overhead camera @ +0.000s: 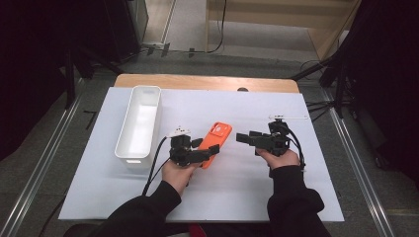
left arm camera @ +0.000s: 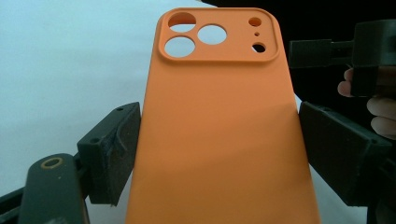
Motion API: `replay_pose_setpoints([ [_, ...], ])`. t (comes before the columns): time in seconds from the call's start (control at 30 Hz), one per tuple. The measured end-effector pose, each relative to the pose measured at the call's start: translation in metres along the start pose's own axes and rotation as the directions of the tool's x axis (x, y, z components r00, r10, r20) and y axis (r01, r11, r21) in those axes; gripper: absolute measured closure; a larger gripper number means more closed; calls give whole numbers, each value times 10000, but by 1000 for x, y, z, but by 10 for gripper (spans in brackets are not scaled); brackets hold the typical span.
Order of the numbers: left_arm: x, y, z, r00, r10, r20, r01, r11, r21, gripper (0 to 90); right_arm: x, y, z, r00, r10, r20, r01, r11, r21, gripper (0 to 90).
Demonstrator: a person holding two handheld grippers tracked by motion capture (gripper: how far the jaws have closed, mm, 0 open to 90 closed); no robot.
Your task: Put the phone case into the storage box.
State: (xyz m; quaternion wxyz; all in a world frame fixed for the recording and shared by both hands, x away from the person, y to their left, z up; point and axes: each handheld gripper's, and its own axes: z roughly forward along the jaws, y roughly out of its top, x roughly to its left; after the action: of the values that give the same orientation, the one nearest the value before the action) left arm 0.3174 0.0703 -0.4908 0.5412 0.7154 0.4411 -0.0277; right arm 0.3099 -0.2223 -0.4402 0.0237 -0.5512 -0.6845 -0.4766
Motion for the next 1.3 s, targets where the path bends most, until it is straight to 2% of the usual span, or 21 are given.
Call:
replay_pose_setpoints([
  [0.13,0,-1,2,10000,-32,-56,32,10000,-51,164,-2,4,1,9999,69,83,-69,10000,45,234],
  [0.2,-1,-2,3,9998,63,-171,-64,10000,-65,164,-3,8,2,9996,243,106,-244,9997,31,242],
  [0.47,-2,-3,6,9992,242,-322,-246,9996,-129,164,-4,13,9,9986,426,300,-428,9991,55,250],
  [1.0,-4,-3,8,9982,378,-476,-382,9992,-80,163,1,14,24,9925,1223,72,-1223,9925,-3,290],
  [1.3,-4,-3,8,9979,379,-528,-384,9992,-92,164,6,11,30,9897,1431,100,-1428,9894,-243,324],
])
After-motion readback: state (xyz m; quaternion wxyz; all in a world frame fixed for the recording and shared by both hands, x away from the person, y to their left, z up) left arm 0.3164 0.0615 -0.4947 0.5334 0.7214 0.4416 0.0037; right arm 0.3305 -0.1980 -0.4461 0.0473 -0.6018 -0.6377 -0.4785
